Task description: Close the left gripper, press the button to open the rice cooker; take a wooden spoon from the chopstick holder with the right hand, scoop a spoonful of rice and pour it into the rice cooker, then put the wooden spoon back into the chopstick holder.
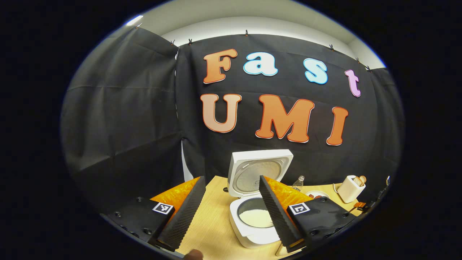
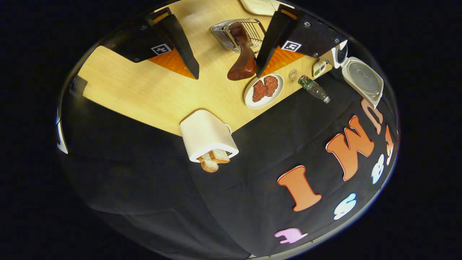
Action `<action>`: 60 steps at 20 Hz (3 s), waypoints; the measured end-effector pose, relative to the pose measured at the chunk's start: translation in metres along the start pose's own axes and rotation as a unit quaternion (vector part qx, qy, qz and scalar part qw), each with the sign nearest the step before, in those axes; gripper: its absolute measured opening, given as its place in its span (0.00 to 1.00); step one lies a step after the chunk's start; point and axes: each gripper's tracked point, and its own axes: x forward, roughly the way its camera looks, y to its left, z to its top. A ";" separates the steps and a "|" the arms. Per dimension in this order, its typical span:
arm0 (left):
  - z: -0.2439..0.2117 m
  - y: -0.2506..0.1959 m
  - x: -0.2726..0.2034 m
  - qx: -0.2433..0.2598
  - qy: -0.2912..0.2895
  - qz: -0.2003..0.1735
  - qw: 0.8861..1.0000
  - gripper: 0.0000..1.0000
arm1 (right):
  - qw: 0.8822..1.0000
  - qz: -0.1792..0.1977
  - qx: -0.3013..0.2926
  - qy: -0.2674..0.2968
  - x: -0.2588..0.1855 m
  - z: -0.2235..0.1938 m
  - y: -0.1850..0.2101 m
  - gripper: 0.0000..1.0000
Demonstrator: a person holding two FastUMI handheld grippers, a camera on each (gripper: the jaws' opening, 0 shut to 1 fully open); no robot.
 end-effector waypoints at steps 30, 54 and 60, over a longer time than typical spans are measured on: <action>-0.021 -0.096 0.271 -0.013 0.164 -0.028 0.986 1.00 | 0.966 -0.073 -0.188 -0.163 -0.179 0.173 -0.068 0.95; -0.215 -0.134 0.103 0.012 0.248 -0.019 0.969 1.00 | 0.970 0.033 -0.201 -0.132 -0.173 0.159 0.000 0.95; -0.247 -0.133 0.088 0.021 0.237 0.000 0.971 1.00 | 0.972 0.041 -0.204 -0.107 -0.166 0.139 0.001 0.95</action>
